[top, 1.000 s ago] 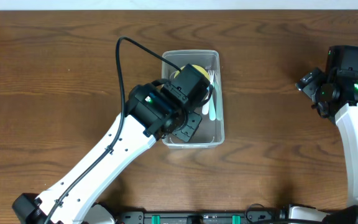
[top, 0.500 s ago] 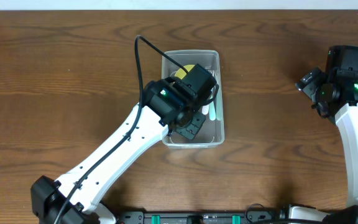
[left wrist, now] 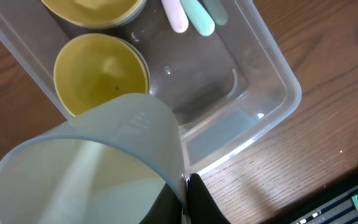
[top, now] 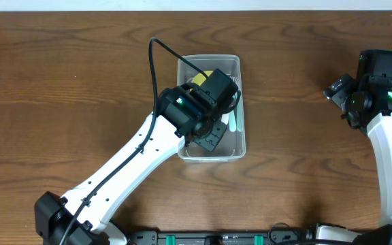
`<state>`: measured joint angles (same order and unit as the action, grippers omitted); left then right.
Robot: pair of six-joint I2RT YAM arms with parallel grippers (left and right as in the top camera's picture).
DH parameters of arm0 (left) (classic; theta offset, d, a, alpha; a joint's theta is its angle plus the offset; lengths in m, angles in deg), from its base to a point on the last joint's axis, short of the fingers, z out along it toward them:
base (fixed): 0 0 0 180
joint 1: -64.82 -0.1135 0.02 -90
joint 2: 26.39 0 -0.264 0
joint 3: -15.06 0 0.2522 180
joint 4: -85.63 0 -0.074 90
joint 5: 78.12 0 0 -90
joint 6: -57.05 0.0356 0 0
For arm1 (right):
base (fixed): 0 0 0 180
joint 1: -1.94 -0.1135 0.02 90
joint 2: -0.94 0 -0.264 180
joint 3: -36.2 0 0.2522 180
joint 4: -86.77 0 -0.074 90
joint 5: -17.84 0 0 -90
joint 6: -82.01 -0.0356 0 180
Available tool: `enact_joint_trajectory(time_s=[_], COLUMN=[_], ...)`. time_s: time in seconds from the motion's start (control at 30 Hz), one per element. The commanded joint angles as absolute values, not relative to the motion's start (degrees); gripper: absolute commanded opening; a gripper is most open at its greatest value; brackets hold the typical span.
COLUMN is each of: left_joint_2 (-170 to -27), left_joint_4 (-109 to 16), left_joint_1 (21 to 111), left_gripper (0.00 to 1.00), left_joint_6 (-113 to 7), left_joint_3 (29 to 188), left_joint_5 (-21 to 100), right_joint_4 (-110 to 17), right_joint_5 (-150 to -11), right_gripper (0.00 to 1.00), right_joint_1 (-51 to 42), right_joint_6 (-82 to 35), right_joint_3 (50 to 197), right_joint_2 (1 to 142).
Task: Pack container
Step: 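Carry the white cup right and lower it onto the stacked cups, then press the white cup down into the stack and open the left gripper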
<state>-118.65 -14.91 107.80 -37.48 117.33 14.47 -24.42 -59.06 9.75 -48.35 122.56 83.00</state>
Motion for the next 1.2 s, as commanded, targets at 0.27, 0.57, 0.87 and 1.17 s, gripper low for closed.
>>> enact_joint_trajectory(time_s=[0.27, 0.57, 0.87, 1.17], left_joint_2=[-118.6, -119.5, -124.2, -124.9], left_joint_4=[-15.7, -20.1, -19.4, -20.1], left_joint_1=[108.0, 107.3, 104.4, 104.4], left_gripper=[0.06, 0.06, 0.06, 0.06], left_joint_6=[-34.7, -33.6, -33.6, -33.7], left_joint_3=[116.9, 116.9, 116.9, 116.9], left_joint_5=[13.7, 3.6, 3.7, 3.9], right_joint_4=[-24.4, -24.4, -24.4, -24.4], right_joint_5=[-58.1, -58.1, -58.1, -58.1], right_gripper=[0.99, 0.99, 0.99, 0.99], right_joint_1=[9.8, 9.8, 9.8, 9.8], right_joint_6=[-49.1, -49.1, -49.1, -49.1], right_joint_3=[123.3, 123.3, 123.3, 123.3], right_joint_2=[83.0, 83.0, 83.0, 83.0])
